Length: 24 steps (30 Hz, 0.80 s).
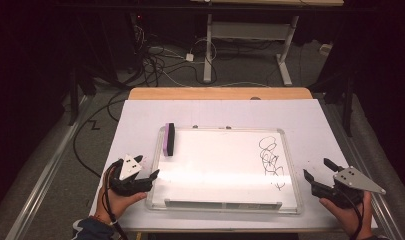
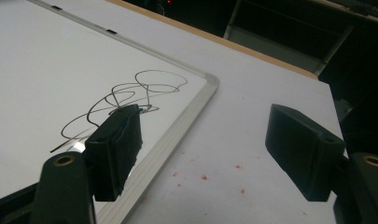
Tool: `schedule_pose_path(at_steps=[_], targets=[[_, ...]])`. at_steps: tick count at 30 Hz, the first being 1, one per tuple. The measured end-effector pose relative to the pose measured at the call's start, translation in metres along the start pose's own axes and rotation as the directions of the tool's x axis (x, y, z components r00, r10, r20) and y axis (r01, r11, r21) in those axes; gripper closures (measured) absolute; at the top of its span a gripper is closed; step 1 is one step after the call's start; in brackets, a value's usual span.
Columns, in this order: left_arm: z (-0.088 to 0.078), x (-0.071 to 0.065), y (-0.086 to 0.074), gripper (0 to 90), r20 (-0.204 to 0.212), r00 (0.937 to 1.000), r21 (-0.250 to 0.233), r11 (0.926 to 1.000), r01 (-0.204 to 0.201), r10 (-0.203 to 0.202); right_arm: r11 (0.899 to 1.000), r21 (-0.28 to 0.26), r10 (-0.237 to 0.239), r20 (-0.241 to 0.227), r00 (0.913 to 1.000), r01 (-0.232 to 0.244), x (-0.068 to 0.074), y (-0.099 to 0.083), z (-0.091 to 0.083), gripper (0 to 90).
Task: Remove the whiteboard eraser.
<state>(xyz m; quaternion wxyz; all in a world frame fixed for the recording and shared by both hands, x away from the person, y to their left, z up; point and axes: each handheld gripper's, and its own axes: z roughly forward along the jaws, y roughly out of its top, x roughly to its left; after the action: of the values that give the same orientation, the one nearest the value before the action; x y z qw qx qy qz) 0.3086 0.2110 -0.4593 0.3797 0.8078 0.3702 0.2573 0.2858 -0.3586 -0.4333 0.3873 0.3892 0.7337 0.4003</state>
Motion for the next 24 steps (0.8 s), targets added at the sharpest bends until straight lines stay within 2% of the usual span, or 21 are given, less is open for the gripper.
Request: schedule_pose_path(at_steps=[5, 11, 16, 19, 21, 22, 23, 24], targets=[[-0.003, 0.0, -0.001, 25.0, -0.006, 1.0, -0.001, 1.0, 0.002, -0.002, 1.0, 0.002, 0.0, 0.0, 1.0, 0.0, 0.0, 0.0, -0.001, 27.3], [-0.007, 0.0, -0.003, 25.0, -0.008, 1.0, 0.0, 1.0, 0.002, -0.002, 1.0, 0.001, -0.025, -0.009, 0.9997, 0.025, 0.005, 0.004, 0.004, 27.3], [-0.009, 0.002, 0.002, 25.0, -0.009, 0.9998, -0.005, 0.9999, 0.016, -0.016, 1.0, 0.008, -0.03, -0.017, 0.9994, 0.03, 0.007, 0.003, 0.005, 27.4], [-0.008, 0.004, 0.01, 25.1, -0.007, 0.9994, -0.004, 0.9994, 0.034, -0.034, 1.0, 0.017, -0.024, -0.014, 0.9996, 0.025, 0.006, 0.001, 0.005, 27.5], [-0.008, 0.004, 0.017, 25.1, -0.006, 0.998, -0.008, 0.998, 0.062, -0.062, 1.0, 0.012, -0.015, -0.01, 0.9998, 0.015, 0.005, 0.002, 0.004, 27.6], [-0.008, 0.004, 0.02, 25.1, 0.005, 0.9965, -0.016, 0.9964, 0.083, -0.083, 1.0, 0.012, -0.015, -0.01, 0.9998, 0.015, 0.005, 0.002, 0.004, 27.6], [-0.01, 0.005, 0.026, 25.1, 0.036, 0.9932, -0.023, 0.9935, 0.111, -0.11, 1.0, 0.016, -0.017, -0.009, 0.9998, 0.017, 0.005, 0.001, 0.006, 27.7], [-0.01, 0.005, 0.026, 25.2, 0.036, 0.9932, -0.023, 0.9935, 0.111, -0.11, 1.0, 0.021, -0.016, -0.011, 0.9998, 0.016, 0.005, 0.001, 0.006, 27.7]])
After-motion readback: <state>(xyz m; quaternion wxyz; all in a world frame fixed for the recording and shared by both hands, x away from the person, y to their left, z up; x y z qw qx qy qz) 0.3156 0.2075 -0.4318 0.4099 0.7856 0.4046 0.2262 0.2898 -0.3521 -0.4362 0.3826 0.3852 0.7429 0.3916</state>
